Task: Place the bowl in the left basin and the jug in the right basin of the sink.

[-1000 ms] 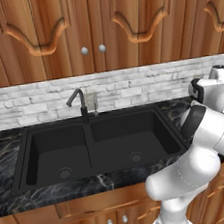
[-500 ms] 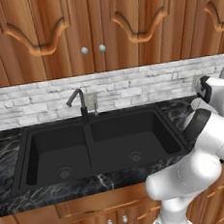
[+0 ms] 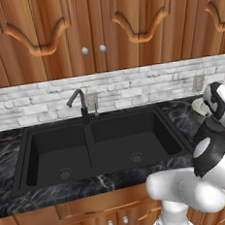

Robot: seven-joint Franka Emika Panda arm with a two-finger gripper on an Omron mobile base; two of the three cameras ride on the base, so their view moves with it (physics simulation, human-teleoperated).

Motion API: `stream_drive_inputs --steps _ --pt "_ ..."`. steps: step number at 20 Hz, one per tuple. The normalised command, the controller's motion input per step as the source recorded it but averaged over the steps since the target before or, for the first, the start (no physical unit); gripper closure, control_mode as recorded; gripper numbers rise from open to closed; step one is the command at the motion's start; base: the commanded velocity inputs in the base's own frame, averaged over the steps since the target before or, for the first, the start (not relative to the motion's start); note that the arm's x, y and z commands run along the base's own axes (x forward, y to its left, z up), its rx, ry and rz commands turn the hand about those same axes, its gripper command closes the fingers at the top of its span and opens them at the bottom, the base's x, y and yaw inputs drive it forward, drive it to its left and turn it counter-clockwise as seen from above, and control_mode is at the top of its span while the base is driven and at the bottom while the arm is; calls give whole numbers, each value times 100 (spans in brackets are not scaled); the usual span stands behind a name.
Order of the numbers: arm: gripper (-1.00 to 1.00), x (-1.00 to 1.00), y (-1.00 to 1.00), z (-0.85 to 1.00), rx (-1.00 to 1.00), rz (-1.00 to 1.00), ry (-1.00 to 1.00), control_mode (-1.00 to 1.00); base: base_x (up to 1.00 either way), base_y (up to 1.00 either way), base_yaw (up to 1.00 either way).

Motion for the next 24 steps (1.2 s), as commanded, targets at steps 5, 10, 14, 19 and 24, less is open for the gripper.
stream_drive_inputs --steps 5,10,14,19,24 --pt "100 -8 38 22 -18 -6 -4 -100 0 0 0" --pt "100 -4 44 30 -27 -3 0 -100 0 0 0" --pt "100 -7 38 28 -18 0 0 -100 0 0 0" --pt "100 -2 31 23 -7 -1 0 -100 0 0 0" --pt "100 0 32 30 -5 0 3 -100 0 0 0"
